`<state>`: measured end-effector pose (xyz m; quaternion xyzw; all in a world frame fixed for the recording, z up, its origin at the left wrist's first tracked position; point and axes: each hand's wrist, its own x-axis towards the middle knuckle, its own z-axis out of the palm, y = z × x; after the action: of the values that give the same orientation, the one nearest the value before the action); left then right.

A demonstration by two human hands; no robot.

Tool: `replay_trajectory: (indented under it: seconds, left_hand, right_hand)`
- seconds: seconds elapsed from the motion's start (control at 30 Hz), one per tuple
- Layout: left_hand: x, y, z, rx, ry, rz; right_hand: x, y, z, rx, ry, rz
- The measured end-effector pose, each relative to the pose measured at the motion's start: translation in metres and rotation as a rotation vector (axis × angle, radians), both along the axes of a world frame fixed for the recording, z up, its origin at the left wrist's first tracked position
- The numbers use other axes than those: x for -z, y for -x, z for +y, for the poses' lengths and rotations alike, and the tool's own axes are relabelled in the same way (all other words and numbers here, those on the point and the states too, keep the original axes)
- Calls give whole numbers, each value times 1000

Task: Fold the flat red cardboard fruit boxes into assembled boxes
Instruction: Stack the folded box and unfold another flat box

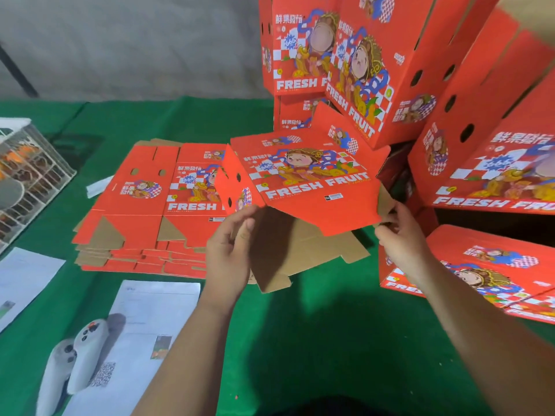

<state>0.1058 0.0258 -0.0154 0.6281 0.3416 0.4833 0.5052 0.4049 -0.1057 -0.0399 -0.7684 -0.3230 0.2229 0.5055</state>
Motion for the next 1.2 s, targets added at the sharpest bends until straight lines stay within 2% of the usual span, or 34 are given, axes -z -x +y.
replay_trajectory:
  seconds: [0.13,0.2,0.3,0.37,0.47,0.6,0.7,0.83,0.93,1.07,1.13,1.2]
  left_hand:
    - [-1,-4,-4,102,25,-13]
    - [1,-1,-5,95,44,-34]
    - [4,0,-8,57,66,-55]
    - [2,-2,-10,19,54,-60]
    - [-4,-3,-7,-70,69,-123]
    - [-18,-10,0,-141,71,-152]
    - [-33,-14,4,-191,24,-191]
    - [-45,-9,3,-137,-95,-245]
    - [-43,0,2,-68,-147,-173]
    - [-30,10,6,67,32,7]
    - [-35,10,2,54,53,67]
    - [-50,6,0,24,32,36]
  right_hand:
    - [19,10,0,75,26,-29]
    - [23,20,3,167,18,-139]
    - [15,31,11,191,-2,-238]
    - [6,31,11,211,-38,-386]
    - [-18,23,8,148,-130,-543]
    - [-61,11,8,18,-201,-503]
    - [-85,5,10,-30,-239,-625]
    - [-107,8,12,-26,-275,-608]
    - [-119,12,6,-36,-197,-640]
    - [-143,17,-2,-109,-52,-717]
    - [-156,18,-4,-112,-2,-727]
    - [-169,15,-7,-67,15,-737]
